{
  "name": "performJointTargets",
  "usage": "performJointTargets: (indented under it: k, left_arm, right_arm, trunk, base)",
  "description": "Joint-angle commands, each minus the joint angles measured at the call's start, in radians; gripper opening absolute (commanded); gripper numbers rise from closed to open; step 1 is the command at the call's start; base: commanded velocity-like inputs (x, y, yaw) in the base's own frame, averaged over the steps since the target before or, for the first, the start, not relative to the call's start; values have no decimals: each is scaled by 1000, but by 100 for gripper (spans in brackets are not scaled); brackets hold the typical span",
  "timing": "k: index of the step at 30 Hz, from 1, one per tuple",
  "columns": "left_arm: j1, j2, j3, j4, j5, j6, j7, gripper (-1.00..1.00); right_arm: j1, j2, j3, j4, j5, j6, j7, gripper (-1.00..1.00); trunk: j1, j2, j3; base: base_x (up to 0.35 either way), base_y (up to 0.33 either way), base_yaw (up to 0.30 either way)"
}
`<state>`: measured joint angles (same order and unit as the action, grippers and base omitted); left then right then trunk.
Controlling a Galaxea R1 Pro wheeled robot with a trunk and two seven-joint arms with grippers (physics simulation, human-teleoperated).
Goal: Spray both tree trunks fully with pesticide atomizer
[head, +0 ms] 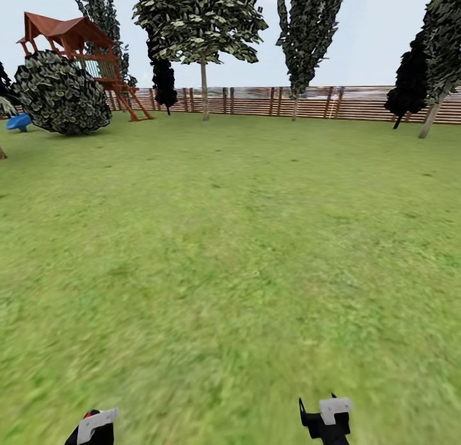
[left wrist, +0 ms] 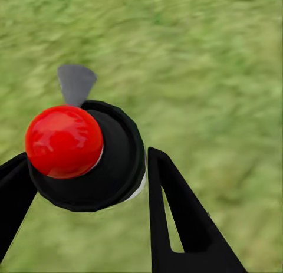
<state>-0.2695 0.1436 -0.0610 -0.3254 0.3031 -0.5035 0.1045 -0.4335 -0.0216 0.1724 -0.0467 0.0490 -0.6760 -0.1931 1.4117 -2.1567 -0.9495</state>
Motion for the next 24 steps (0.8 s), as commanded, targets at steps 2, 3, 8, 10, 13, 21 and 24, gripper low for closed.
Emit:
performJointTargets:
  k: [2,3,8,10,13,21,24]
  left_arm:
    - [-1,1,-7,0,1,-3,6,-100]
    - [-1,1,-7,0,1,-3,6,-100]
    - [-1,-1,-7,0,1,-3,6,-100]
    - [-1,-1,-7,0,1,-4,6,-100]
    - [-1,-1,-7,0,1,-4,6,-100]
    - [-1,-1,-6,0,2,-3,6,-100]
    - [-1,-1,-7,1,3,-3,7,-100]
  right_arm:
    - [-1,0,7,1,5,-1,-11,100]
    - [-1,0,7,1,5,0,-12,100]
    - [-1,1,6,1,2,0,-16,100]
    - [-1,1,6,1,2,0,-16,100]
    - [-1,2,6,1,2,0,-16,100]
    - [-1,-3,4,1,-1,0,-13,100]
    - [1,-5,4,2,-1,0,-10,100]
  trunk:
    - [0,0,-1]
    - [0,0,-1]
    - [0,0,-1]
    - [0,0,-1]
    - [0,0,-1]
    - [0,0,-1]
    - [0,0,-1]
  base:
    - [337,118,0]
    - [337,83,0]
    - [338,15,101]
    - [339,1,256]
    - [339,0,271]
    - [339,0,95]
    - [340,0,2]
